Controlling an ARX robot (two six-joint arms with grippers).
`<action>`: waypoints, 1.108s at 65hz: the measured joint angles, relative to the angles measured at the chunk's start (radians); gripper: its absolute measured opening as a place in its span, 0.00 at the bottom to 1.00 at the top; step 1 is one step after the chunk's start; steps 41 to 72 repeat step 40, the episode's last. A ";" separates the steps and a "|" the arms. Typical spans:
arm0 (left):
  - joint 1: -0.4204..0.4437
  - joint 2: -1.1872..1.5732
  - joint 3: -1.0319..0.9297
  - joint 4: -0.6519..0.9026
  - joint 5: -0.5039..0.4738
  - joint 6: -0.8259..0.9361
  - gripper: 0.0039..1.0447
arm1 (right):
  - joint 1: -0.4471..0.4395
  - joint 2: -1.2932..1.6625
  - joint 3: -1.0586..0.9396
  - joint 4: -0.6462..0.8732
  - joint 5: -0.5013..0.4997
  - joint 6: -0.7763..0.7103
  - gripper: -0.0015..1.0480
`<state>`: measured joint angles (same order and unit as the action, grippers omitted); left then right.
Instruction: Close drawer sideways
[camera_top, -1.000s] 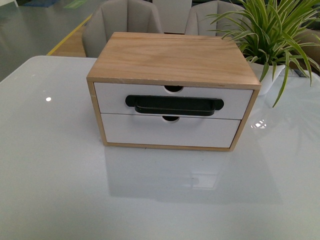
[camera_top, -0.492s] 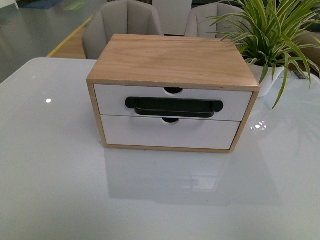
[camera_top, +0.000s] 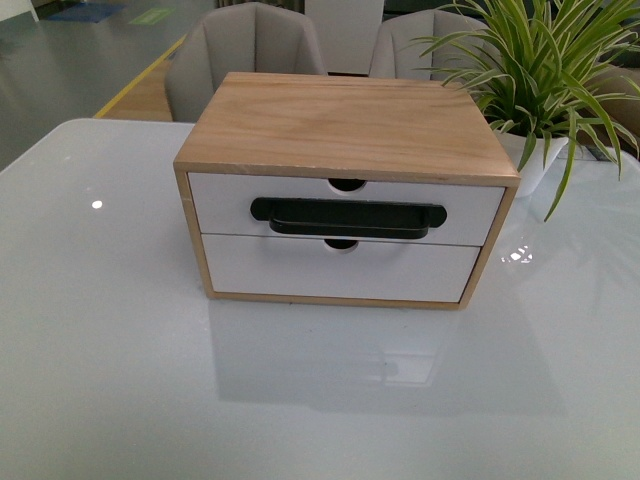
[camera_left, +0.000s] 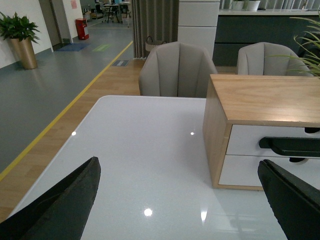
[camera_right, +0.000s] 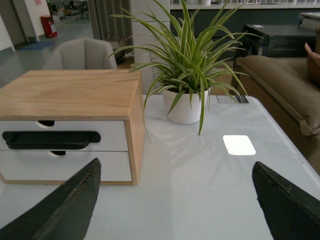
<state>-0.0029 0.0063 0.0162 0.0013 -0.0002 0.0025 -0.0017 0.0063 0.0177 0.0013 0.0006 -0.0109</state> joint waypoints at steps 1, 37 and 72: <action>0.000 0.000 0.000 0.000 0.000 0.000 0.92 | 0.000 0.000 0.000 0.000 0.000 0.000 0.92; 0.000 0.000 0.000 0.000 0.000 0.000 0.92 | 0.000 0.000 0.000 0.000 0.000 0.001 0.91; 0.000 0.000 0.000 0.000 0.000 0.000 0.92 | 0.000 0.000 0.000 0.000 0.000 0.001 0.91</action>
